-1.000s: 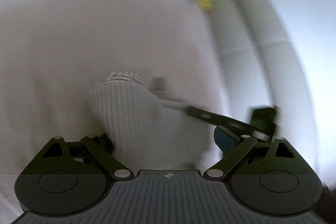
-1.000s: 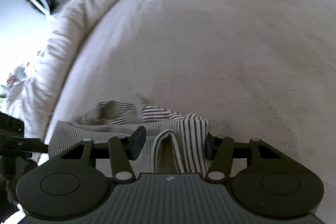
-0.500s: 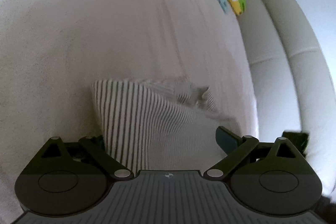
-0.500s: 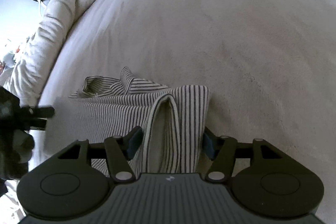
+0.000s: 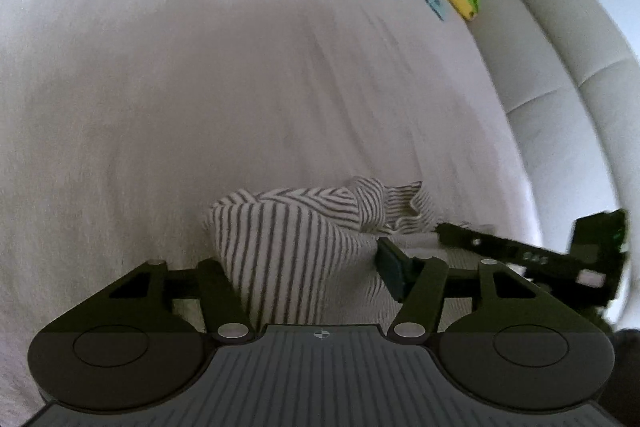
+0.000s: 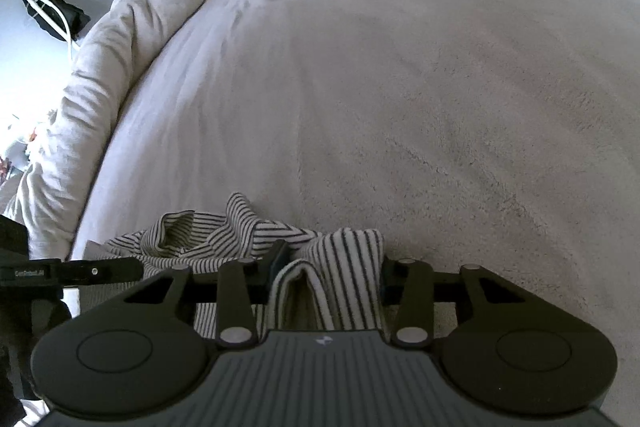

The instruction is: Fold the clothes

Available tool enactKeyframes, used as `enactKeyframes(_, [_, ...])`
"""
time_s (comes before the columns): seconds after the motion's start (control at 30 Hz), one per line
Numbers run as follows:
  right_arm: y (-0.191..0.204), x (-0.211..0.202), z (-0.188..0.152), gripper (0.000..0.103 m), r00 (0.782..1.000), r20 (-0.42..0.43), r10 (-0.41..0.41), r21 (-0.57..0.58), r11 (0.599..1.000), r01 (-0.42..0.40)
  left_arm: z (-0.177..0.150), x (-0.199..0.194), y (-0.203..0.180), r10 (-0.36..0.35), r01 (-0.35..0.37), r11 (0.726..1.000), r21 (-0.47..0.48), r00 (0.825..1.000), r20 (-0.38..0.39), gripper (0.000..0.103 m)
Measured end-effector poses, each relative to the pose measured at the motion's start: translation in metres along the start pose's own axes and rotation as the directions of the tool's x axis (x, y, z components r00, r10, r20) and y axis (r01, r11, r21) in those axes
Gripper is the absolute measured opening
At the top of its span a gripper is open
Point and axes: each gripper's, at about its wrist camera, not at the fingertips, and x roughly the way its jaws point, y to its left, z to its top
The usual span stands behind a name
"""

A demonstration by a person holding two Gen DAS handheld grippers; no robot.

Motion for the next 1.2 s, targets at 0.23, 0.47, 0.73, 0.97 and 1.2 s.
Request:
enactKeyframes(0.23, [0.016,-0.068,-0.017,0.026,0.993,0.078,0.087,-0.141,0.987,-0.075,-0.014,-0.056,-0.030,-0.031,0.023,0.990,0.138,0.998,0.058,0.031])
enactKeyframes(0.47, [0.029,-0.140,-0.063,0.026,0.992,0.018,0.124,-0.309,0.945,-0.112,-0.086,-0.129,-0.039,-0.080,0.071,0.974,0.213,0.996,0.036,0.033])
enactKeyframes(0.73, [0.029,-0.176,-0.141,0.051,0.989,-0.142,-0.045,-0.430,0.903,-0.021,-0.173,-0.171,-0.024,0.006,0.022,0.980,0.199,0.991,-0.137,0.078])
enactKeyframes(0.97, [-0.004,-0.197,-0.167,0.059,0.964,-0.213,-0.158,-0.355,0.932,0.074,-0.182,-0.194,0.006,-0.038,0.037,0.999,-0.010,0.992,-0.121,0.093])
enactKeyframes(1.2, [-0.004,-0.195,-0.132,0.067,0.993,-0.098,-0.066,-0.108,0.993,0.055,-0.148,-0.153,0.003,-0.141,0.135,0.986,-0.094,0.988,-0.057,0.094])
